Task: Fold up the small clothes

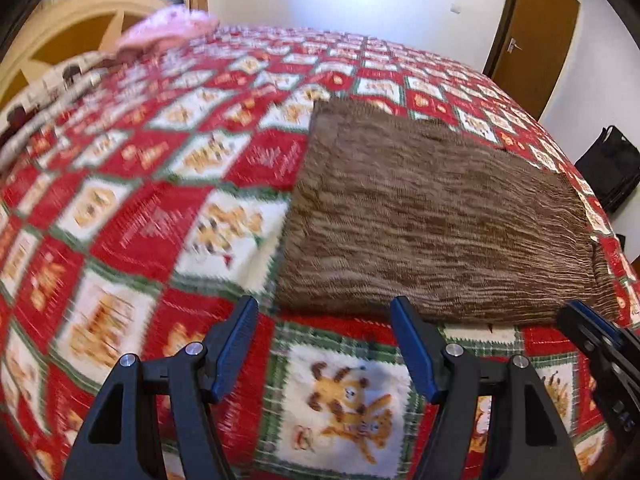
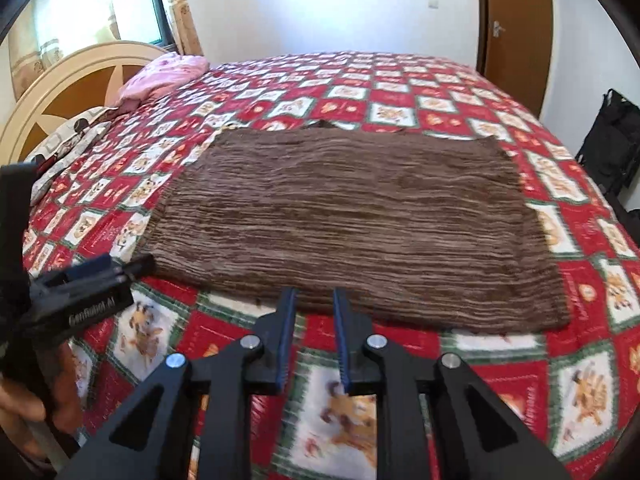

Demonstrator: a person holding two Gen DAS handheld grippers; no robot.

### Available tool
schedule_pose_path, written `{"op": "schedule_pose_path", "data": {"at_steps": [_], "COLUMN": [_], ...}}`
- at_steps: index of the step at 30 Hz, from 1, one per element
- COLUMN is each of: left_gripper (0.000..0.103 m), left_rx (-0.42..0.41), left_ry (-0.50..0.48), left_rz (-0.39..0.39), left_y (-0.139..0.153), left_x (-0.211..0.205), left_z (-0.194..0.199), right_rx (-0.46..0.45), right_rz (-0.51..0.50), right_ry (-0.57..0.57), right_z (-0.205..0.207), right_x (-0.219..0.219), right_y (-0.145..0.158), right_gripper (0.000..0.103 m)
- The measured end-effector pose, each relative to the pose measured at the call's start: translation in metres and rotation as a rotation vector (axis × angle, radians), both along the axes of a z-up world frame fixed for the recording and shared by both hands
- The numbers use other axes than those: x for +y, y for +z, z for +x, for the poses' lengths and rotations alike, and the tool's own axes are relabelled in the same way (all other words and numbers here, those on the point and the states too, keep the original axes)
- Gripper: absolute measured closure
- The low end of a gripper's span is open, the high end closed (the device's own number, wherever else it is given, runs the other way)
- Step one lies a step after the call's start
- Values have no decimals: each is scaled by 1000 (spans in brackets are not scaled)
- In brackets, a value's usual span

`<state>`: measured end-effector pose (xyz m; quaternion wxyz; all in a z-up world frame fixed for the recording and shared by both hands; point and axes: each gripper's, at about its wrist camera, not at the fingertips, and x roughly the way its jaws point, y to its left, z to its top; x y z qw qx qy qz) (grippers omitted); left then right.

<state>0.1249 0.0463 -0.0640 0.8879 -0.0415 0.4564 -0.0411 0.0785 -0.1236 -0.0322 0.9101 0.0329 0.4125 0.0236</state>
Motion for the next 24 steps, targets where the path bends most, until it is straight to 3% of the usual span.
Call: {"op": "schedule_pose_path", "data": {"at_steps": [2,4,9,12,15,17,20,23,24], "left_gripper": [34,34,34,34,34,34,34,67,69], "left_rx": [20,28,19,35,44,54,-4,-51,-51], "left_ry": [-7,-2,83,131,149,166,166,169,164], "left_rz": [-7,-67,-303,-416,-488,-492,-534,-493,-477], "left_y": [-3,-4,-5,-11,-11,-10,-5,-1,-2], "left_x": [-3,3,31,36,34,31,28,25,24], "left_z": [1,0,-5,-4,3,12,15,14,15], "right_rx": [0,22,89,67,58,50,39,31,31], "right_rz": [28,64,107,82,64,68,78,53,44], "right_ry": [12,12,16,25,33,36,43,63,67], "right_z": [12,26,41,35,31,30,30,30,30], "right_x": [7,12,20,23,24,24,26,33,35], "right_y": [-4,-12,-38,-37,-36,-37,-38,-39,-38], "right_gripper": [82,82,80,80,79,75,67,59,58]}}
